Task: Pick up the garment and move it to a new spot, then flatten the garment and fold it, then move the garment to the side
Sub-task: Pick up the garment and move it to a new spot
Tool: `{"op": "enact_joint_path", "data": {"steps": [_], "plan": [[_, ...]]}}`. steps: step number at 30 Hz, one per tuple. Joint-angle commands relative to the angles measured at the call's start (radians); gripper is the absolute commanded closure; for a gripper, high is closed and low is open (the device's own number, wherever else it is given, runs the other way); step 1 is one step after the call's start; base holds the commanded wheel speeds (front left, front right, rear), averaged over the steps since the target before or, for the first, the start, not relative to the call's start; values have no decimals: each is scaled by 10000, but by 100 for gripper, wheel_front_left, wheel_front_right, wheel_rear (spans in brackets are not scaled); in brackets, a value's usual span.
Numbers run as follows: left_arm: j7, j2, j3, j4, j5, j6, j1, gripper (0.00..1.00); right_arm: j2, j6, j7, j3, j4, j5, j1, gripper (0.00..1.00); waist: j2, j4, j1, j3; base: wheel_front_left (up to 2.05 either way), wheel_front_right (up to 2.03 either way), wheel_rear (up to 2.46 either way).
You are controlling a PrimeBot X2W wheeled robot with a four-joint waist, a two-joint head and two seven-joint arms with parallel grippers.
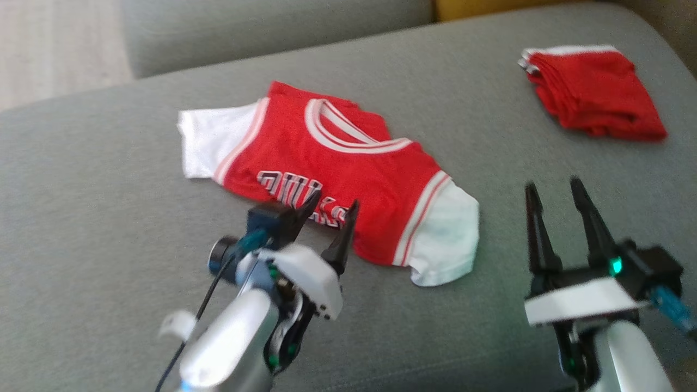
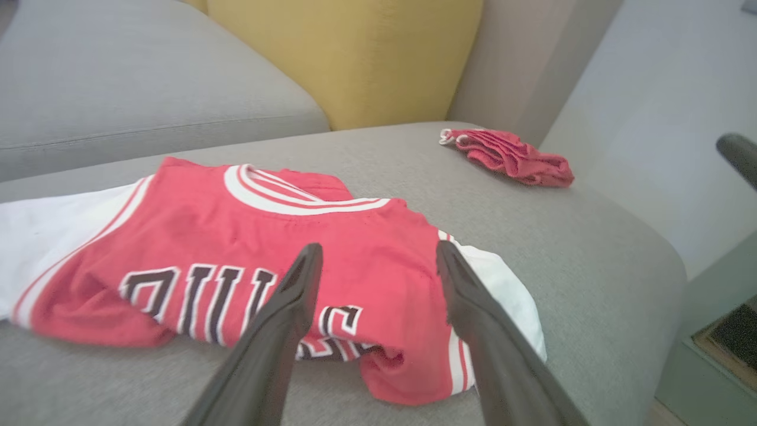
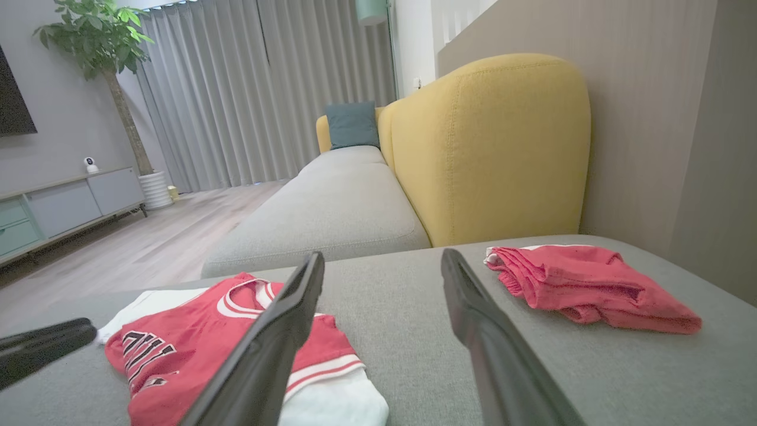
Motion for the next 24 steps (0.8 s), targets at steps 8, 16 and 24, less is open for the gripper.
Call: {"op": "enact_joint_path", "data": {"steps": [8,16,24], "plan": [[-1293,761,1281,-1276,-67,1197,1501,0,-33,-9,-112,128,-455,-37,886,0,-1,973,1,-955,0,0,0],[-1658,1281,2499,-2711,368,2072,3288,0,-33,-9,-201,292,-338,212,1123,0,-1,1300,1,-1154,0,0,0],[-1665,1071,3476,-3687,923,2047,4461,0,-33,-9,-249,415,172,281,1169,0,-1,1594,1,-1231,0,0,0]]}}
